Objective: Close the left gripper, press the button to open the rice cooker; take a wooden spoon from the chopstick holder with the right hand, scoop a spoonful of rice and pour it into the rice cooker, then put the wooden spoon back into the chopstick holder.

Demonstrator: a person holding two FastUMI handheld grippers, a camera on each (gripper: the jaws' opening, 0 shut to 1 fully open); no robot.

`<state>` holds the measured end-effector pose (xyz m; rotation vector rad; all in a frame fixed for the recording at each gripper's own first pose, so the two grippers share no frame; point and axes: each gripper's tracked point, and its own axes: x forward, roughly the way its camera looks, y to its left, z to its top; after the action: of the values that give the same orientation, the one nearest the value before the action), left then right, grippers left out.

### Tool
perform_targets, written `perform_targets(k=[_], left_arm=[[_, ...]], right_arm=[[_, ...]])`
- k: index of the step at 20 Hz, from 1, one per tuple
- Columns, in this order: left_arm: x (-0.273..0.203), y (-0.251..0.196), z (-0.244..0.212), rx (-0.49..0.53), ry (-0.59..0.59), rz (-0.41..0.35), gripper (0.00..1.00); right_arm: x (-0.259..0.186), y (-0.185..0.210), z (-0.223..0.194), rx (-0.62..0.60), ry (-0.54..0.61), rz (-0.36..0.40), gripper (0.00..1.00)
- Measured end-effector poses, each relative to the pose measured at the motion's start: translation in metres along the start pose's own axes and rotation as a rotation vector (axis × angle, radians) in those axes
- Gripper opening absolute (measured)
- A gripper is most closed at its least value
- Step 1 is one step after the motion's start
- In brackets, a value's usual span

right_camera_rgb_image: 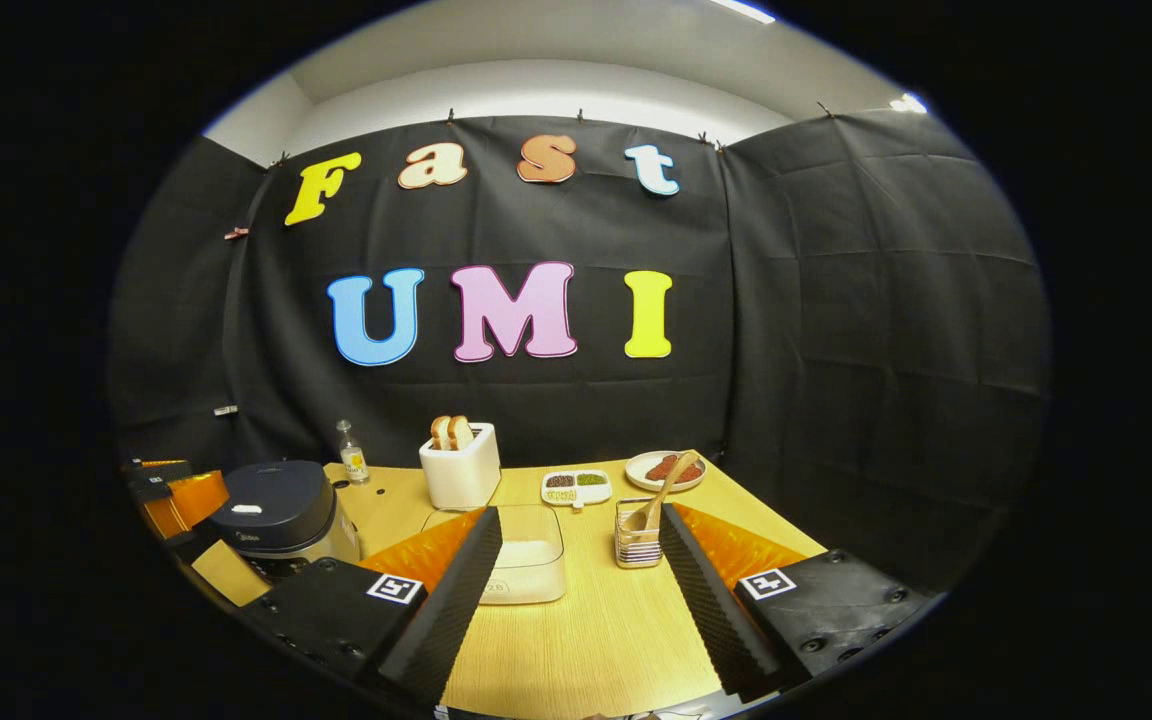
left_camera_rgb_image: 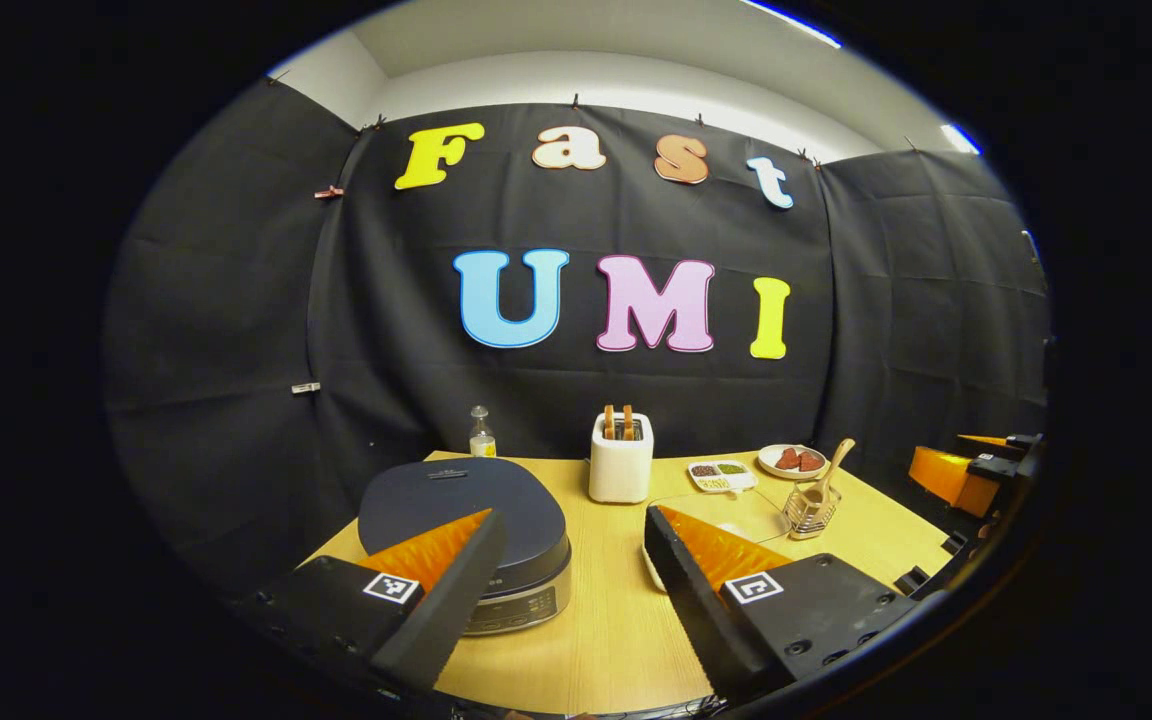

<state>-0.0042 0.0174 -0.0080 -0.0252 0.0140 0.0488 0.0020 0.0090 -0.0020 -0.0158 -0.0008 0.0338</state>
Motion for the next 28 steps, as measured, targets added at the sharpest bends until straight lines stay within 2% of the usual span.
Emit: perform_targets(k=[2,3,6,9,11,13,14,17,18,22,24,28], left_arm=[[0.004,0.004,0.006,-0.021,-0.011,0.007,0.95],[0.005,0.008,0.012,-0.031,-0.021,0.015,0.92],[0.013,0.025,0.023,-0.026,-0.039,0.046,0.95],[0.023,0.042,0.023,0.012,0.005,0.074,0.95],[0.03,0.049,0.023,0.021,0.042,0.073,0.91],[0.038,0.055,0.022,0.009,0.07,0.063,0.82],[0.041,0.058,0.02,0.001,0.089,0.058,0.73],[0.051,0.063,0.005,-0.02,0.156,0.027,0.58],[0.054,0.065,0.0,-0.03,0.176,0.019,0.46],[0.071,0.079,-0.026,-0.113,0.247,0.022,0.14],[0.077,0.083,-0.037,-0.162,0.275,0.017,0.07],[0.092,0.093,-0.061,-0.186,0.344,0.023,0.06]], right_arm=[[0.003,-0.005,0.0,0.004,0.002,-0.008,0.99],[0.005,-0.007,0.001,0.006,0.003,-0.012,0.99],[0.007,-0.013,0.005,0.014,0.004,-0.022,0.99],[0.011,-0.02,0.006,0.017,0.003,-0.035,0.99],[0.011,-0.024,0.002,0.029,0.016,-0.044,0.99],[0.012,-0.026,-0.001,0.04,0.027,-0.052,0.99],[0.011,-0.027,-0.002,0.044,0.032,-0.055,0.99],[0.013,-0.032,0.0,0.057,0.023,-0.071,0.99],[0.013,-0.033,0.0,0.058,0.022,-0.072,0.99],[0.008,-0.034,0.001,0.075,0.014,-0.061,0.99],[0.004,-0.043,0.0,0.075,0.009,-0.08,0.99],[0.0,-0.062,-0.01,0.085,0.04,-0.131,0.98]])
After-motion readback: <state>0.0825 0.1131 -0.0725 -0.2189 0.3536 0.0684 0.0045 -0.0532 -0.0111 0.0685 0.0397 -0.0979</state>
